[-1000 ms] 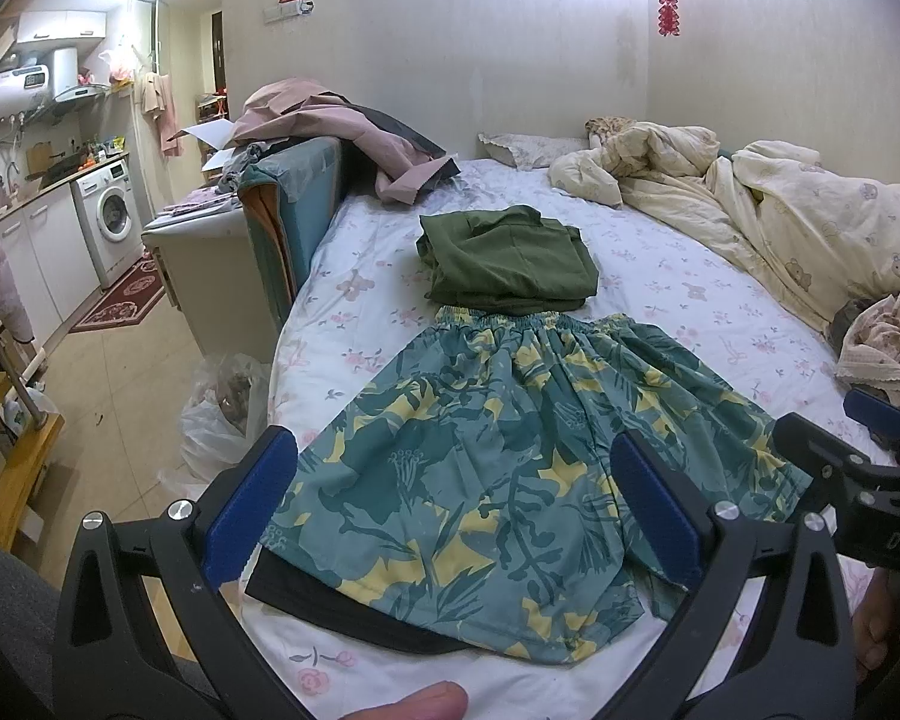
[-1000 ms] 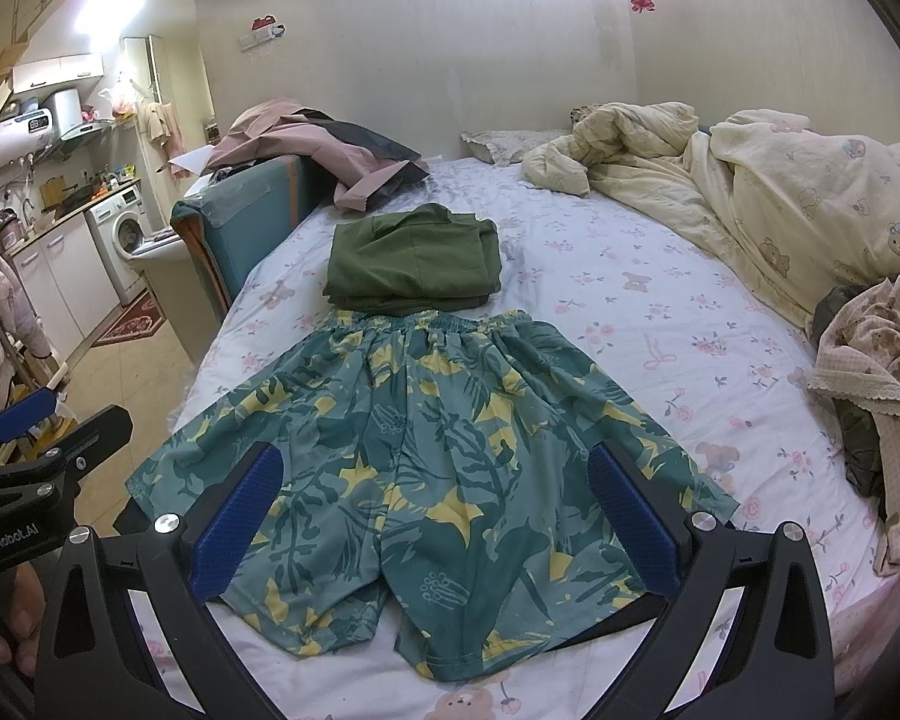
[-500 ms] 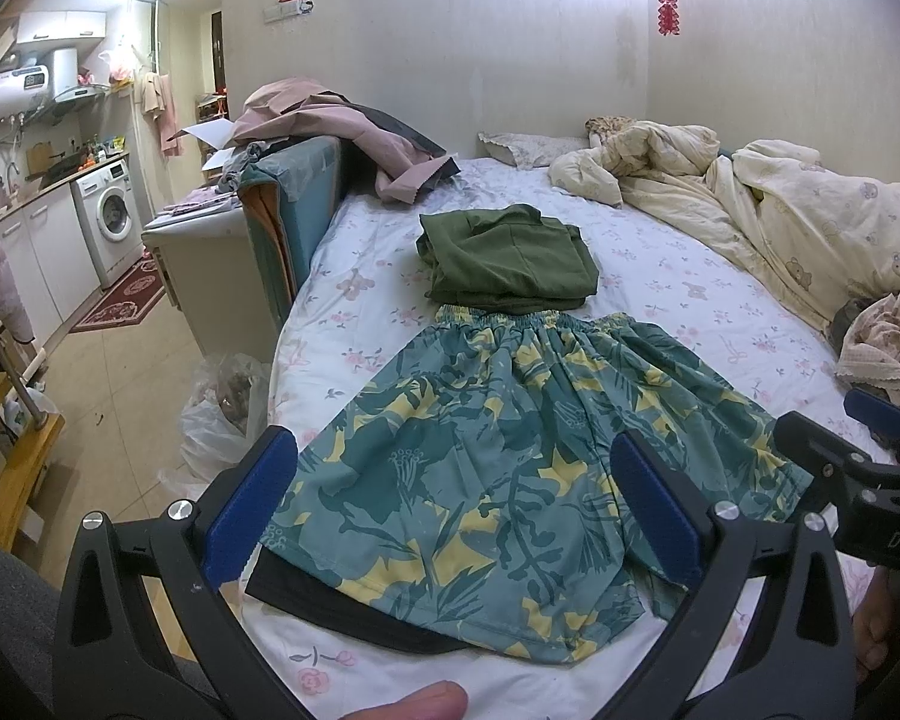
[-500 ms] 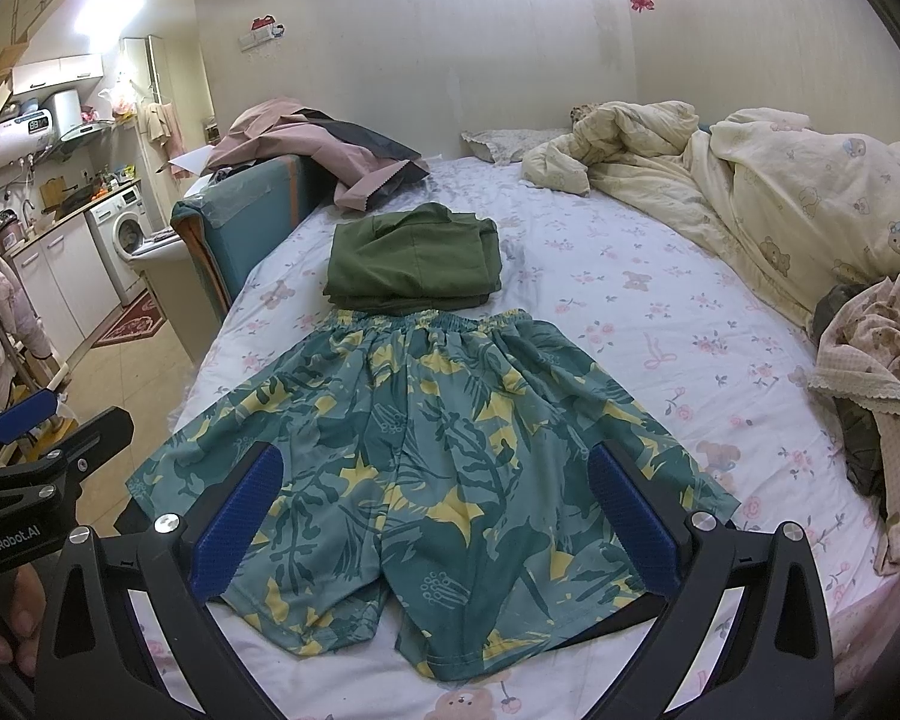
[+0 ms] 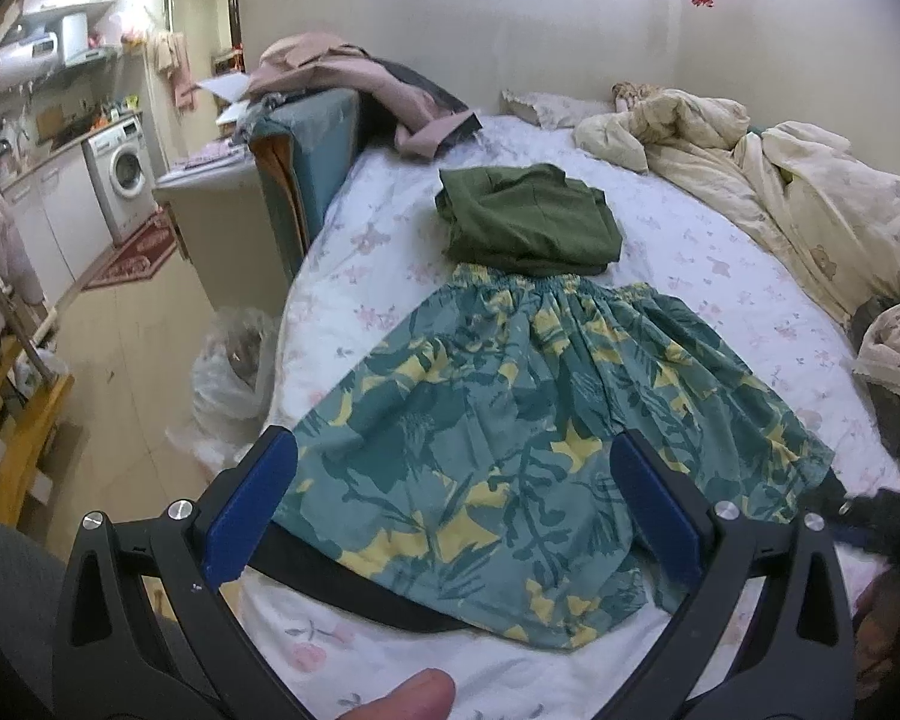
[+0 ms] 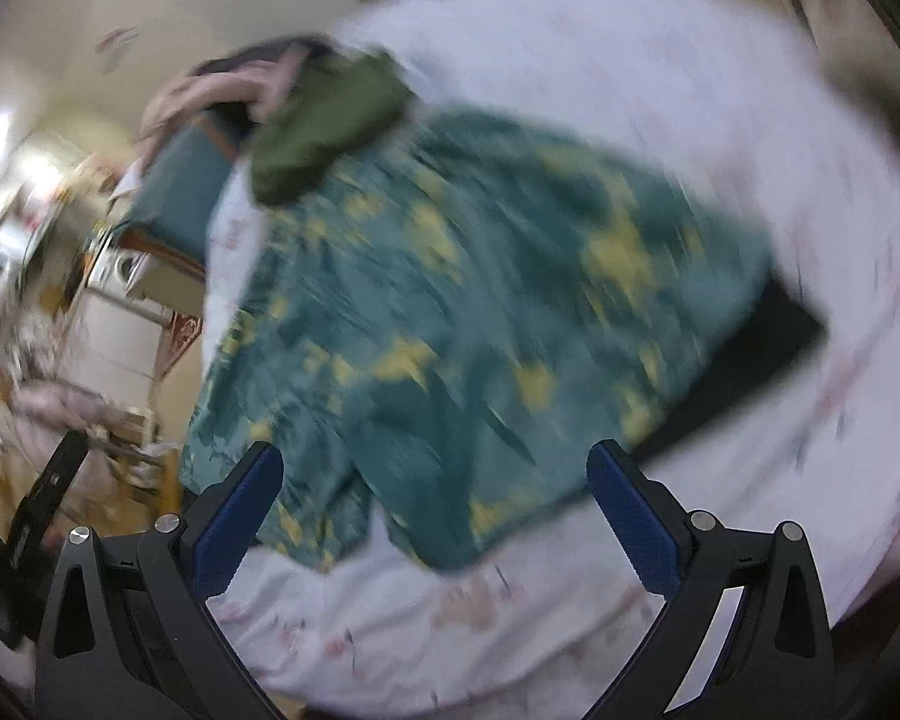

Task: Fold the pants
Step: 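Grasp one leg hem of the shorts with each gripper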

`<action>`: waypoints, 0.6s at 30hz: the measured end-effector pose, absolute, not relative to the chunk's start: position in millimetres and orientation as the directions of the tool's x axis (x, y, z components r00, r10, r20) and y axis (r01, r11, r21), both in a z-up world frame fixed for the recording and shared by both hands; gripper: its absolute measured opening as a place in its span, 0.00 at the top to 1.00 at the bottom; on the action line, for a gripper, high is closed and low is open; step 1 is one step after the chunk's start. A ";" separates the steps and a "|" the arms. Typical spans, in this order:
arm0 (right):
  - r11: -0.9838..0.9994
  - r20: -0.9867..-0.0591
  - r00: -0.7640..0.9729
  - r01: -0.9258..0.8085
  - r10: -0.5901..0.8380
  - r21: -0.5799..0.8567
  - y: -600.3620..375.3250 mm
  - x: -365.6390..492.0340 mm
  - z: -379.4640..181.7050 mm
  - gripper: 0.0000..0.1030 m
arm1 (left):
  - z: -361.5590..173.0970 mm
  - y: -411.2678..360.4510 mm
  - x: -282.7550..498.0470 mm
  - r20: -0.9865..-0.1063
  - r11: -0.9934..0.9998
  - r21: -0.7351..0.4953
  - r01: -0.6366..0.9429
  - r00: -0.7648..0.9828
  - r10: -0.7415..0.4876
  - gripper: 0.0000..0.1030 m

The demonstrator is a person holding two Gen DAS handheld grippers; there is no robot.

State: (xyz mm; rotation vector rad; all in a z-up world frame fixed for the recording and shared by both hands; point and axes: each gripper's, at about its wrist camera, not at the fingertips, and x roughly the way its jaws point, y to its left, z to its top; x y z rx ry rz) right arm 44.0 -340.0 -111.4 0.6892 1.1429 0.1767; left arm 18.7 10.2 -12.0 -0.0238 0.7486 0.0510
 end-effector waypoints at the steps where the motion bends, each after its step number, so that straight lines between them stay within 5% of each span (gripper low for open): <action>1: 0.757 -0.772 0.404 0.242 0.490 0.607 -346.1 41.9 -120.7 0.02 | -12.7 9.2 19.9 -0.688 0.999 -0.012 -0.053 0.725 0.030 0.00; 10: 0.614 -0.767 0.384 0.460 0.514 0.641 -402.7 46.8 -175.4 0.19 | -16.3 -0.7 34.3 -0.740 0.997 -0.068 -0.040 0.672 -0.024 0.00; 18: 0.517 -0.746 0.525 0.541 0.409 0.664 -464.6 67.1 -182.4 0.20 | -19.1 2.1 41.2 -0.760 0.994 -0.092 -0.056 0.649 -0.034 0.00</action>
